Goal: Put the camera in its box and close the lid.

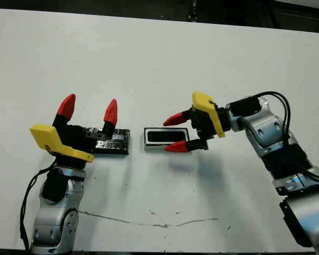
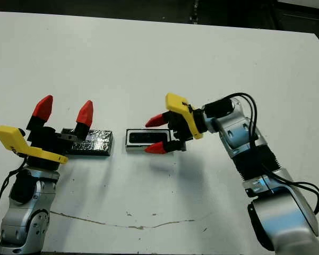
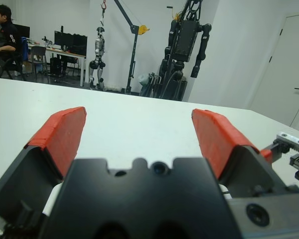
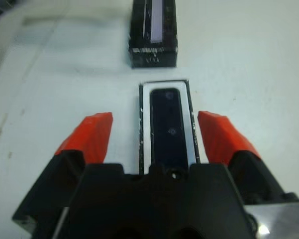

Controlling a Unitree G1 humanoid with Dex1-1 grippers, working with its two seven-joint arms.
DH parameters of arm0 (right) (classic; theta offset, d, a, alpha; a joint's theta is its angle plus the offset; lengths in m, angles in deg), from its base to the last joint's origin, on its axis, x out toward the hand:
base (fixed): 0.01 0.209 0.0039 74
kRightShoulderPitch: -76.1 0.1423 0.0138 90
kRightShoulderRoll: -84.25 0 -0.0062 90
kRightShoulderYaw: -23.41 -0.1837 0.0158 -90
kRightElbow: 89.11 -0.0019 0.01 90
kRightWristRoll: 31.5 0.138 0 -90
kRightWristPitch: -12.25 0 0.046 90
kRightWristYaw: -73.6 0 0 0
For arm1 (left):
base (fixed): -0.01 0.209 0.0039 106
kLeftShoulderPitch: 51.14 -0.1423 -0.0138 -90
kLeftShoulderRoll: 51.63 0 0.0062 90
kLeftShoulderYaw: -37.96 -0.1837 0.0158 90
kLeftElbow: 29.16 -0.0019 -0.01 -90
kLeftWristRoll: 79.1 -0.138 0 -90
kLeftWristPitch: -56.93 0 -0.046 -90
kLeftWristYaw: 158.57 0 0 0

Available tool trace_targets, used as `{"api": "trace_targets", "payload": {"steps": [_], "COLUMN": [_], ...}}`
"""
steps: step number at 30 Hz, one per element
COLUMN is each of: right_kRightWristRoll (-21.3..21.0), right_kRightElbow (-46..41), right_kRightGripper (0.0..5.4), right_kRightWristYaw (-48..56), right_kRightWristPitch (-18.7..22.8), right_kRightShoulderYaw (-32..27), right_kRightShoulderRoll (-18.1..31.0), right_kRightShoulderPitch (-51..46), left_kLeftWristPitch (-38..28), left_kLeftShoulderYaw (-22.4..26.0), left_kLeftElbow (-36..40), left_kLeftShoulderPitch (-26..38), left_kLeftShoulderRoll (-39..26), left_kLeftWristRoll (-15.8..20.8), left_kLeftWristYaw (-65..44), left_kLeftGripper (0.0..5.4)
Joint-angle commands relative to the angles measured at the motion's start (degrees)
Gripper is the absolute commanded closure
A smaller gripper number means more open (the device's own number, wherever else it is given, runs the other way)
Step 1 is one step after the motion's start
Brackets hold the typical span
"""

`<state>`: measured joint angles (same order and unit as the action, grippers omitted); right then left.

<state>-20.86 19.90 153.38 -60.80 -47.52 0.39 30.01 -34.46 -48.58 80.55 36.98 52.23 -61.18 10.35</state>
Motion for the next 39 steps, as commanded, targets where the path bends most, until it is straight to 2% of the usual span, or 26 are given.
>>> {"api": "trace_targets", "payload": {"steps": [1,4,9,14,16,19,22,28,32,35,37,39], "right_kRightWristRoll": [1.06,1.86,5.28,8.43,10.84,13.37,13.44,15.15,18.28,19.33,18.92,18.96], "right_kRightElbow": [-1.22,-3.76,-8.53,-15.91,-19.52,-26.18,-31.93,-38.15,-39.72,-40.23,-40.71,-40.79], "right_kRightGripper": [0.22,0.02,0.02,0.02,0.02,0.02,0.02,0.77,1.33,1.76,2.05,2.35], "right_kRightWristYaw": [0.49,-0.54,-2.03,-7.25,-10.87,-19.74,-30.37,-47.61,-53.3,-55.49,-56.86,-57.75], "right_kRightWristPitch": [-1.44,-2.37,-0.59,3.84,6.78,8.85,8.1,5.25,2.42,-0.06,-0.93,-1.71], "right_kRightShoulderYaw": [-1.75,-3.77,-8.05,-12.94,-15.93,-21.4,-25.69,-32.63,-35.5,-35.86,-35.29,-34.66], "right_kRightShoulderRoll": [1.64,2.43,3.68,5.9,5.91,4.1,1.03,-8.37,-13.68,-15.88,-16.46,-17.06], "right_kRightShoulderPitch": [-1.23,-2.07,-3.91,-7.1,-9.66,-16.57,-24.26,-38.36,-44.36,-46.9,-48.08,-48.9], "left_kLeftWristPitch": [0.08,0.1,-0.03,0.37,0.32,0.35,0.4,-0.37,-0.35,-0.2,0.84,3.75], "left_kLeftShoulderYaw": [0.2,0.21,0.13,0.13,0.12,0.19,0.4,2.71,4.55,5.77,6.35,7.1], "left_kLeftElbow": [-0.19,-0.3,-0.26,-0.13,-0.14,-0.02,0.2,-0.36,-0.73,-1.84,-2.67,-3.74], "left_kLeftShoulderPitch": [-0.62,-0.52,-0.61,-0.58,-0.55,-0.51,-0.42,1.52,3.58,5.46,6.69,8.32], "left_kLeftShoulderRoll": [0.08,-0.01,-0.12,0.03,-0.04,-0.24,-0.72,-3.93,-8.8,-13.26,-17.0,-22.44], "left_kLeftWristRoll": [0.34,0.17,0.05,0.32,0.16,0.11,-0.51,-0.3,-1.29,-0.74,0.37,3.4], "left_kLeftWristYaw": [0.04,0.12,-0.04,0.15,0.15,0.08,0.23,-1.79,-4.51,-8.22,-11.97,-18.44], "left_kLeftGripper": [0.0,0.0,0.0,0.0,0.0,0.0,0.0,0.0,0.0,0.0,0.0,0.0]}}
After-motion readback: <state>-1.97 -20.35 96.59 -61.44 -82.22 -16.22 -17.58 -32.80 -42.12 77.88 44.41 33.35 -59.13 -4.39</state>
